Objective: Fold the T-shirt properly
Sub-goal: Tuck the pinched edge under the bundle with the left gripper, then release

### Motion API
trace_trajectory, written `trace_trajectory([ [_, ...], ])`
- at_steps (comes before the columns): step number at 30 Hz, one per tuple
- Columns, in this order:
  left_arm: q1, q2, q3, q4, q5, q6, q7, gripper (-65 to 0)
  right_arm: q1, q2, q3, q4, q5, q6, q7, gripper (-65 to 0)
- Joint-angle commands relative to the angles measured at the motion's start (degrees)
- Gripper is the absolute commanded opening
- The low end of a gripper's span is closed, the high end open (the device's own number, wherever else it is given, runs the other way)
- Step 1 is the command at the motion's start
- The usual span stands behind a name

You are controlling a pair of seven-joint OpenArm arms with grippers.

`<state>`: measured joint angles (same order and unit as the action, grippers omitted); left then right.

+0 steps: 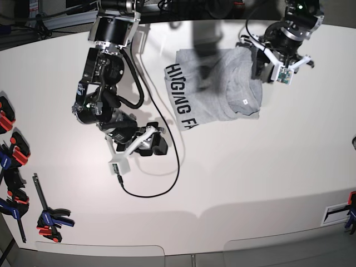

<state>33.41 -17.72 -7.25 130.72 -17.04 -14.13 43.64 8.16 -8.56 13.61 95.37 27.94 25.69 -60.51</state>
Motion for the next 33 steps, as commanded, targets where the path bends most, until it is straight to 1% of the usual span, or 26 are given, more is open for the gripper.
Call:
trace_trajectory([
  [1, -1.11, 0.13, -0.20, 0.92, -3.30, -2.03, -1.46, -47.4, 1.33, -0.02, -0.17, 1.14, 1.07, 0.68, 1.38, -38.7],
  [3, -2.56, 1.14, -0.20, 0.79, -5.62, -5.27, -1.29, -47.4, 1.36, -0.02, -0.17, 1.14, 1.05, 0.68, 1.38, -38.7],
  [6, -4.48, 2.25, -0.20, -1.70, -6.71, -5.46, -1.44, -47.4, 1.33, -0.02, -0.17, 1.14, 1.03, 0.70, 1.38, -38.7],
  [9, -7.39, 2.60, -0.15, -8.70, -9.55, -6.38, -1.44, -47.4, 1.36, -0.04, -0.17, 1.14, 1.05, 0.70, 1.38, -38.7],
  [11, -9.99, 2.60, -0.15, -14.78, -12.02, -8.55, -0.35, -47.4, 1.33, -0.04, -0.17, 1.14, 1.03, 0.70, 1.38, -38.7],
  [14, -14.05, 2.60, -0.15, -22.12, -16.46, -10.84, 2.82, -47.4, 1.33, -0.04, -0.17, 1.14, 1.03, 0.70, 1.38, -38.7],
  [17, -16.31, 2.62, -0.15, -23.69, -18.05, -13.51, 4.50, -47.4, 1.33, -0.02, -0.17, 1.14, 1.01, 0.70, 1.38, -38.7],
  [20, -17.38, 2.62, -0.15, -23.65, -18.12, -13.81, 4.31, -47.4, 1.33, -0.02, -0.17, 1.14, 1.01, 0.70, 1.38, -38.7],
  [22, -17.40, 2.62, -0.15, -23.65, -19.21, -13.88, 4.28, -47.4, 1.33, -0.02, -0.17, 1.14, 1.01, 0.70, 1.38, -38.7],
  [25, -17.38, 2.62, -0.15, -23.67, -20.72, -15.28, 4.59, -47.4, 1.36, -0.04, -0.17, 1.14, 1.01, 0.70, 1.79, -38.7],
  [33, -17.38, 2.62, -0.15, -27.10, -21.70, -15.28, 4.66, -47.6, 1.36, -0.04, -0.17, 1.14, 1.01, 0.70, 1.79, -38.7],
])
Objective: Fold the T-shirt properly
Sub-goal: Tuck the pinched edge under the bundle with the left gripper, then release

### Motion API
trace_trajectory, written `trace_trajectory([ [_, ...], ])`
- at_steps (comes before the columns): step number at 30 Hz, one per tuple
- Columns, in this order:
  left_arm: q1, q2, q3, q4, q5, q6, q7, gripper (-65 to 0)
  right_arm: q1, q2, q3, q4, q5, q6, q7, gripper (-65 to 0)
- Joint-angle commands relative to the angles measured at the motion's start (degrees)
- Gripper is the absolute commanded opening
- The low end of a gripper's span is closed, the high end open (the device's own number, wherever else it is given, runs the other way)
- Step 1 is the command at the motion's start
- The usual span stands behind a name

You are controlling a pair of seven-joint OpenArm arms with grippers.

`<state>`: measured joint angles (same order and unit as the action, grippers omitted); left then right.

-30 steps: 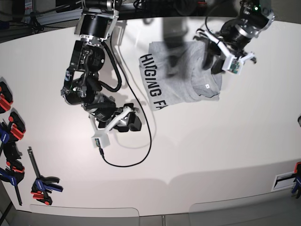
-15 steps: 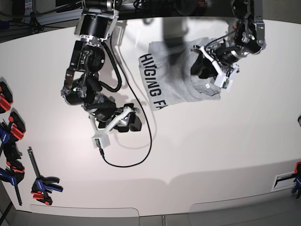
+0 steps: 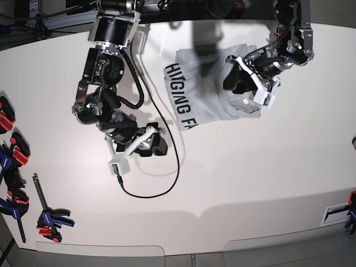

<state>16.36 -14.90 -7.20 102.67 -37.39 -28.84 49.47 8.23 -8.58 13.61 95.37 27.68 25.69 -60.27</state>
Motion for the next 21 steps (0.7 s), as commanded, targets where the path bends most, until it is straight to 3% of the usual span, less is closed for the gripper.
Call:
trace_trajectory([
  [1, -0.33, -0.20, -0.20, 0.11, -1.90, -0.59, -1.14, -47.6, 1.29, -0.02, -0.17, 1.14, 1.27, 0.70, 1.55, -38.7],
  [15, -0.33, -0.07, -0.26, -4.55, 2.10, -0.79, -1.16, -50.1, 1.29, 0.00, -0.17, 1.14, 1.27, 0.70, 1.55, -38.7],
  [21, -0.33, -0.42, -0.26, -2.43, 8.24, -0.63, -2.58, -50.9, 1.29, 0.00, -0.17, 1.14, 1.27, 0.70, 1.55, -38.7],
])
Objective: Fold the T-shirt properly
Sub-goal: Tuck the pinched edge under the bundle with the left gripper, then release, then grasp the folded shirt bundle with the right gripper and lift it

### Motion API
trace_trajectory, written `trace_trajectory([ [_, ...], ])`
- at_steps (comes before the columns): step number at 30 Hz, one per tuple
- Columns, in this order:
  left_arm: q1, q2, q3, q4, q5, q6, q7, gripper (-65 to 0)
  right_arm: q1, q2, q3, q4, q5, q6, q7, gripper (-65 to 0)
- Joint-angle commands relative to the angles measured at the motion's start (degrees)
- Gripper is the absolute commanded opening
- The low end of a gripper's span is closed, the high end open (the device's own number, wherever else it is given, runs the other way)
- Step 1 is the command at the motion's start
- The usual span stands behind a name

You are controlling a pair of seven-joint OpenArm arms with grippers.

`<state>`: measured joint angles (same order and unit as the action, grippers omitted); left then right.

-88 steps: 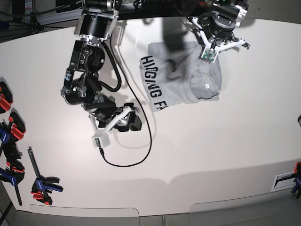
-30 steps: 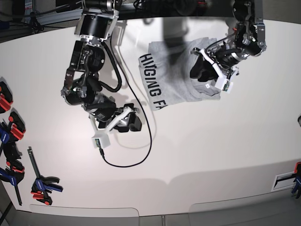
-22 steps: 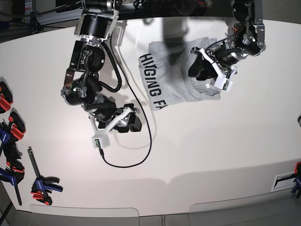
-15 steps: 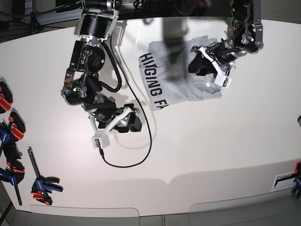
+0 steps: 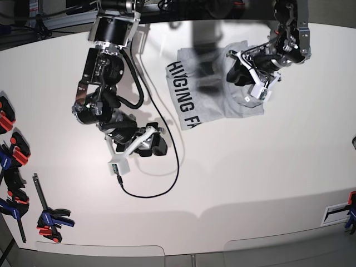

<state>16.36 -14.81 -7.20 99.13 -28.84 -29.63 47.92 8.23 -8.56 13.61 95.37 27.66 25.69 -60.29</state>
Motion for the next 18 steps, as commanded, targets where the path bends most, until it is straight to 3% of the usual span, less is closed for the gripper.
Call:
trace_trajectory([
  [1, -0.33, -0.55, -0.33, 2.08, 0.07, 0.26, -1.70, -50.9, 1.29, -0.02, -0.17, 1.14, 1.27, 0.70, 1.57, -38.7],
  [9, -0.31, -0.63, -1.97, 15.67, 0.35, 0.28, -3.61, -50.9, 1.29, -0.02, -0.17, 1.14, 1.31, 0.81, 1.60, -38.7],
  [12, 0.24, -0.63, -4.33, 19.10, 0.37, 0.50, -3.41, -50.9, 1.29, 0.00, -0.17, 1.14, 2.29, 4.35, 1.51, -38.7],
  [15, 1.29, -0.63, -7.93, 19.76, 0.35, 0.50, -3.41, -50.9, 1.29, 1.01, -1.40, 1.14, 7.67, 10.05, 0.20, -39.5],
  [17, 2.32, -0.63, -11.06, 19.76, 0.33, 0.50, -3.43, -50.9, 1.29, 2.56, -4.74, 1.14, 10.25, 14.31, -1.68, -43.7],
  [18, 2.93, -0.63, -12.83, 19.76, 0.33, 0.50, -3.43, -50.9, 1.27, 3.41, -7.21, 1.14, 10.88, 14.31, -2.47, -46.1],
])
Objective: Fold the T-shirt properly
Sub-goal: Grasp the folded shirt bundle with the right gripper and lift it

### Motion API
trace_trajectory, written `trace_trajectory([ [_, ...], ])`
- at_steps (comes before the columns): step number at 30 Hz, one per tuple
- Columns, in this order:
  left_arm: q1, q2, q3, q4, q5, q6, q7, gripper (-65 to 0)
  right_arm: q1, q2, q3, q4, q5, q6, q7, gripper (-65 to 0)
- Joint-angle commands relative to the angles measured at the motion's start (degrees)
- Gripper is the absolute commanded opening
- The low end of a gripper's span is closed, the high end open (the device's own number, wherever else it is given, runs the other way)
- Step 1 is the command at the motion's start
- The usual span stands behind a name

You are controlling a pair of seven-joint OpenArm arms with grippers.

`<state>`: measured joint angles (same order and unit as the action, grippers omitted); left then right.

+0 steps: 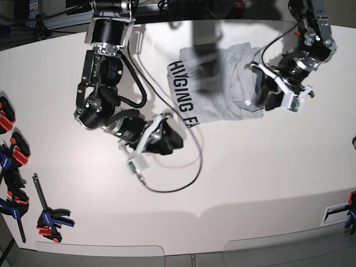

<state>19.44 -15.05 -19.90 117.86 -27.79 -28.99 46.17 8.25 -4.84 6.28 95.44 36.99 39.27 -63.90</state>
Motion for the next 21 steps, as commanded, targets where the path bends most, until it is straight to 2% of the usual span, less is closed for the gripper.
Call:
trace_trajectory([
  [1, 0.46, -0.39, -1.97, 1.03, -0.72, -0.13, -1.70, -50.9, 1.25, 0.50, -2.75, 1.07, 1.84, 0.73, 0.48, -48.1],
  [7, 4.55, -0.37, -12.48, 1.03, -0.74, 0.04, -1.73, -51.0, 1.20, 3.89, -20.52, 1.07, 0.52, 0.73, -2.34, -65.0],
  [13, 9.46, -0.37, -18.53, 1.01, -0.92, 0.09, -2.60, -51.0, 1.25, 3.87, -31.32, 1.03, -6.56, 0.73, -0.28, -65.0],
  [16, 10.62, -0.37, -19.15, 1.01, -1.16, 0.11, -2.56, -51.0, 1.25, 3.87, -34.01, 0.04, -11.41, 0.73, 3.02, -65.0],
  [21, 11.04, 0.11, -19.10, 1.01, -3.26, 0.39, -2.56, -51.0, 1.57, 3.87, -35.87, -5.33, -14.88, 0.73, 5.88, -65.0],
])
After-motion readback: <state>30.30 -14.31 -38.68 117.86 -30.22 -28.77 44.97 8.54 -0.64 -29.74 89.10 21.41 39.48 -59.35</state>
